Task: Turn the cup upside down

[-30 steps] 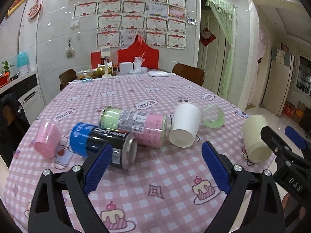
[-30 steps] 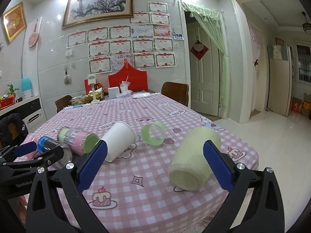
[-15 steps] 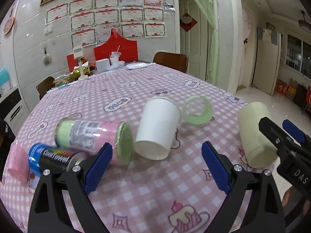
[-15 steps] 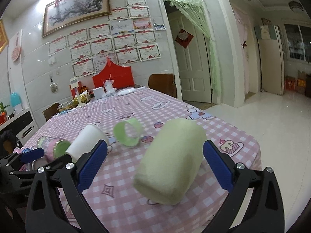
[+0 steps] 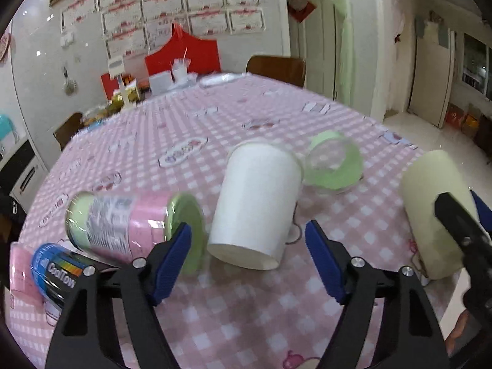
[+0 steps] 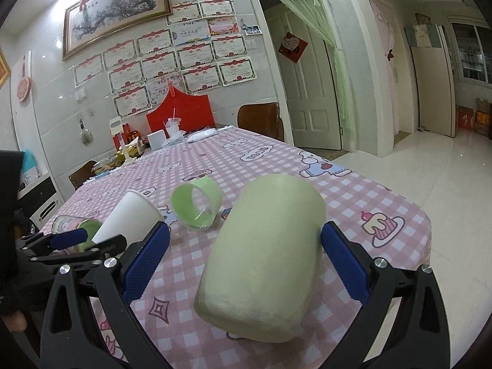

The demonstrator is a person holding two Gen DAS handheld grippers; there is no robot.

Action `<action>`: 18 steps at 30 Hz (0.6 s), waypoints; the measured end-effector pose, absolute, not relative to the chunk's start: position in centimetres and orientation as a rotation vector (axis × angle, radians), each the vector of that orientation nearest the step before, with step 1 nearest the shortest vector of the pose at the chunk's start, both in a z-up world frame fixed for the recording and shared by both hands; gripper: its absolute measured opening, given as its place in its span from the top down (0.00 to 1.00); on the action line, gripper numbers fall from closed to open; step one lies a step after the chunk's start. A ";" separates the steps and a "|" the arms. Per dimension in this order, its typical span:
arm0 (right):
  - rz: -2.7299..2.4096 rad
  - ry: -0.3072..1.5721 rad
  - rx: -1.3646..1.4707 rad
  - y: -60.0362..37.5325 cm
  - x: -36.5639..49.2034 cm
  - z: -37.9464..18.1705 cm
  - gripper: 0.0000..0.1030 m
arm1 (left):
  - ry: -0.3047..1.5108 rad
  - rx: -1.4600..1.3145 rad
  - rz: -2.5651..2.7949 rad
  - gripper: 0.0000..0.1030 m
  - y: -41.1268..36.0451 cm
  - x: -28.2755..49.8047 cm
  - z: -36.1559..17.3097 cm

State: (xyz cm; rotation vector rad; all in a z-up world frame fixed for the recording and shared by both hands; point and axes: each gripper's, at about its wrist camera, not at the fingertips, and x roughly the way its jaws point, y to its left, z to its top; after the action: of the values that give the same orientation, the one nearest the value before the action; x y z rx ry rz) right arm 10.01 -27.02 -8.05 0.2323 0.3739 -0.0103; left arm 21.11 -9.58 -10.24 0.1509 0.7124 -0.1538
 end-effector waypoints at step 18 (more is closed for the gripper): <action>-0.009 0.382 0.188 -25.9 10.1 -7.5 0.07 | 0.757 0.139 -0.206 0.43 -9.2 19.6 -10.7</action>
State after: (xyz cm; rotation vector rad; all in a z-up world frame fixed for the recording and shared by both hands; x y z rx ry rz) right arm 10.09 -25.92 -7.53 0.1876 0.3819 -0.0085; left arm 19.57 -9.24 -10.70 0.1391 0.7569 -0.2064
